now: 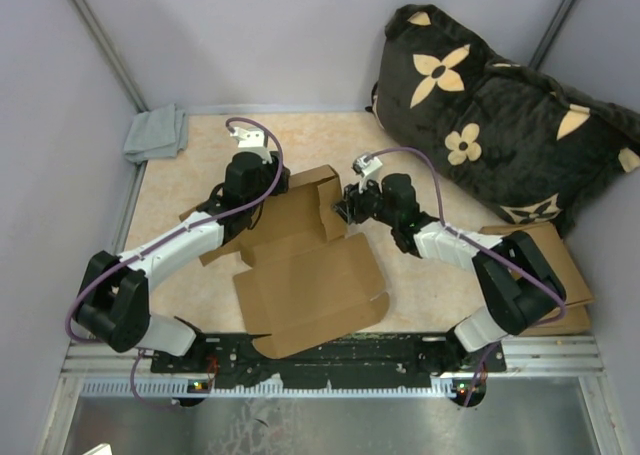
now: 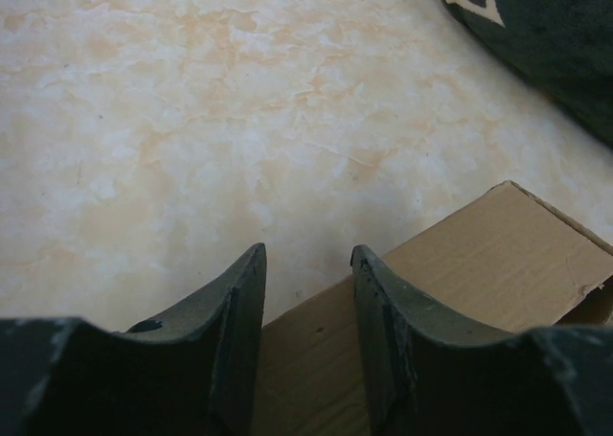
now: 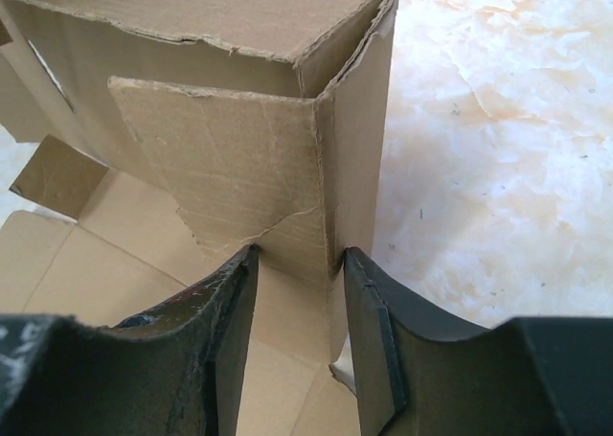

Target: Fold the paper box

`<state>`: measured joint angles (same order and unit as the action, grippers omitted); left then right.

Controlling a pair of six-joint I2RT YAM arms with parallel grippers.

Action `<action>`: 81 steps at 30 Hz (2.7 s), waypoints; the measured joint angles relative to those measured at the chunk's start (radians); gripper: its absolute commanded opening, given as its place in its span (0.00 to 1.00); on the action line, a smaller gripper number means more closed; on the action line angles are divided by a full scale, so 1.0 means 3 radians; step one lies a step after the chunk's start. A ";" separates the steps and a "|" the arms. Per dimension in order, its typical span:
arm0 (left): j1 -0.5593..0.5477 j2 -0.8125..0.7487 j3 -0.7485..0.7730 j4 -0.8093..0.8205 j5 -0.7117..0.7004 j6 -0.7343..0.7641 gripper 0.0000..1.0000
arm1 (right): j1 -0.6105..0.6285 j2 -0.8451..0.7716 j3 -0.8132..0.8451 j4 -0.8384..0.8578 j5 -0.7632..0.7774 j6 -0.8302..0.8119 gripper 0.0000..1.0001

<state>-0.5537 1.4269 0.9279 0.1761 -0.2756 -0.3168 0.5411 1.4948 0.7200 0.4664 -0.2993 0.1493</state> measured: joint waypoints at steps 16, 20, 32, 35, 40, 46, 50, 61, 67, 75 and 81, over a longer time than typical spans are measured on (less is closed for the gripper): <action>0.0000 0.0000 0.0000 0.0001 0.0168 0.0001 0.43 | 0.0006 0.0253 0.0052 0.0145 -0.0301 -0.0005 0.53; 0.0000 0.0000 0.0000 0.0001 0.0198 0.0001 0.43 | 0.0028 0.0301 0.0089 0.0136 -0.0280 -0.0043 0.31; 0.0004 0.0000 -0.0001 0.0006 0.0226 0.0003 0.43 | 0.0144 0.0401 0.0271 -0.0047 0.0127 -0.0053 0.16; 0.0005 0.0000 -0.0001 0.0009 0.0228 0.0003 0.43 | 0.0186 0.0401 0.0271 -0.0036 0.0212 -0.0051 0.24; 0.0013 0.0010 0.0000 0.0017 0.0252 0.0003 0.42 | 0.0216 0.0401 0.0271 -0.0028 0.0200 -0.0053 0.42; 0.0025 0.0025 -0.0001 0.0042 0.0312 0.0003 0.42 | 0.0219 0.0435 0.0365 -0.0155 0.0055 -0.0141 0.55; 0.0025 0.0027 0.0000 0.0056 0.0364 0.0005 0.42 | 0.0219 0.0615 0.0603 -0.0305 -0.0079 -0.0240 0.57; 0.0025 0.0027 -0.0001 0.0084 0.0472 0.0011 0.41 | 0.0219 0.0603 0.0680 -0.0712 -0.0201 -0.0416 0.70; 0.0025 0.0027 -0.0001 0.0085 0.0524 0.0011 0.41 | 0.0219 0.0455 0.0674 -0.0827 -0.0136 -0.0441 0.72; 0.0025 -0.0024 -0.0092 0.0172 0.0591 0.0006 0.38 | 0.0217 0.0443 0.0530 -0.0802 -0.0064 -0.0429 0.72; 0.0024 -0.0139 -0.0205 0.0215 0.0707 -0.0023 0.37 | 0.0216 0.0314 0.0272 -0.0731 0.0001 -0.0375 0.72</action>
<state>-0.5465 1.3853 0.8665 0.2405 -0.0635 -0.3237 0.6060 1.5890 0.8017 0.2470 -0.2989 0.0368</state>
